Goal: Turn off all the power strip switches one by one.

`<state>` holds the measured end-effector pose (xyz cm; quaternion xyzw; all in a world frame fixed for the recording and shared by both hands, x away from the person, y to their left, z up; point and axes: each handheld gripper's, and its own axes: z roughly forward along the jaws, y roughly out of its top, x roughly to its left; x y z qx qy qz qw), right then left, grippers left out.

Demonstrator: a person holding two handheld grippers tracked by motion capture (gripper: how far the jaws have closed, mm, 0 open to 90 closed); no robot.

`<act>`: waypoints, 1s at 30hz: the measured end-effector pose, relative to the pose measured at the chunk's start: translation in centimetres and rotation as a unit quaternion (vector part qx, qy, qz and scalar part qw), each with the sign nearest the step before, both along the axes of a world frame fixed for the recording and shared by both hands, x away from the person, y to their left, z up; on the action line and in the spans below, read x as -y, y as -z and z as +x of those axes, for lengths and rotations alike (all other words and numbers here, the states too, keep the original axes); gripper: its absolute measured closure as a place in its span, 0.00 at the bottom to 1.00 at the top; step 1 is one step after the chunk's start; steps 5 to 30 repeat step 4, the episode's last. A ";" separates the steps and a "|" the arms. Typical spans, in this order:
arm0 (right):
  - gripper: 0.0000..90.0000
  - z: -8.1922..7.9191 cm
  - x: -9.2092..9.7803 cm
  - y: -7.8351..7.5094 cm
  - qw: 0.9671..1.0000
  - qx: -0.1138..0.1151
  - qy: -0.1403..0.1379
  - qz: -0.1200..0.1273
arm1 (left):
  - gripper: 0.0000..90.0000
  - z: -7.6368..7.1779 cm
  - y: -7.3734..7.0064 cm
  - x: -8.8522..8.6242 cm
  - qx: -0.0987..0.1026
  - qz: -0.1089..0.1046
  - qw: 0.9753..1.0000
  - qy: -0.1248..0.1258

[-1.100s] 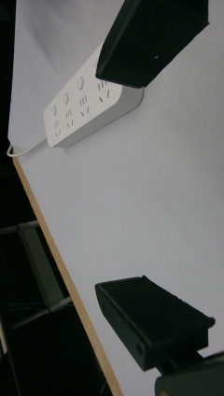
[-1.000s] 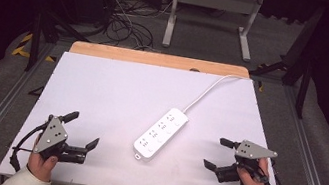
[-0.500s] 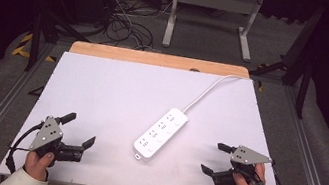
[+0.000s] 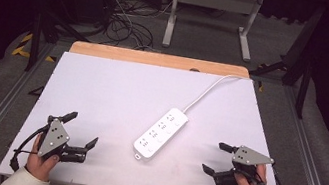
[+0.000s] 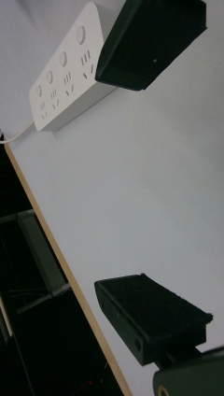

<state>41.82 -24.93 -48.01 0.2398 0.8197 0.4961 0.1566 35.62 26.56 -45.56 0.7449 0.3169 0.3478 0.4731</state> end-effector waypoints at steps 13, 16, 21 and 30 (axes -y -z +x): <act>0.05 0.0 0.0 0.0 1.000 0.002 0.000 0.000 | 0.05 0.0 -0.1 -0.1 -0.003 -0.003 1.000 -0.001; 0.05 0.0 0.0 0.0 1.000 0.002 0.000 0.000 | 0.05 0.0 -0.1 -0.1 -0.003 -0.003 1.000 -0.001; 0.05 0.0 0.0 0.0 1.000 0.002 0.000 0.000 | 0.05 0.0 -0.1 -0.1 -0.003 -0.003 1.000 -0.001; 0.05 0.0 0.0 0.0 1.000 0.002 0.000 0.000 | 0.05 0.0 -0.1 -0.1 -0.003 -0.003 1.000 -0.001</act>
